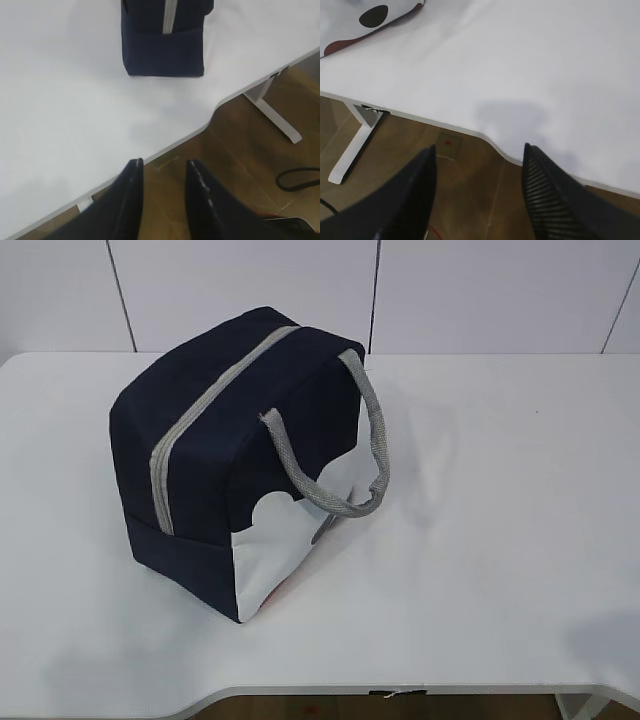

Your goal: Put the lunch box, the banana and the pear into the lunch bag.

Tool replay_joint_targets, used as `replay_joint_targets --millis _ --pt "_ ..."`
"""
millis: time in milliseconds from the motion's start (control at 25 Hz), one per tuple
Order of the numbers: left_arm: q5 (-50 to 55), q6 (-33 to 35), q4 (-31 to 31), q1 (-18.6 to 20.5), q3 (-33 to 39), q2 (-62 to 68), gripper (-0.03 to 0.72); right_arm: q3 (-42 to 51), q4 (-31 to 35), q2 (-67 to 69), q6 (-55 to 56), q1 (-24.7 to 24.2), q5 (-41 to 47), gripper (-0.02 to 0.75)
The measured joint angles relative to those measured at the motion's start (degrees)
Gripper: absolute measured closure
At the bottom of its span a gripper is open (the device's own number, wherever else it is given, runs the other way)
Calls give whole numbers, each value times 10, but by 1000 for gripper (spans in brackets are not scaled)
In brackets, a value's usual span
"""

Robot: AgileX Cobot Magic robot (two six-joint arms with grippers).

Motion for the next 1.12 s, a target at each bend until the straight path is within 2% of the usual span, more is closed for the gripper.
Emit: replay_joint_targets --millis 440,720,920,1120 --pt "-12 -1 20 0 2 -4 469 6 0 0 0 0 -12 297" --pt "-12 -1 67 3 2 -12 469 6 0 0 0 0 -13 297" --pt "-12 -1 64 36 2 -12 469 6 0 0 0 0 -13 297" --pt "-12 -1 47 97 2 -12 469 6 0 0 0 0 -13 297"
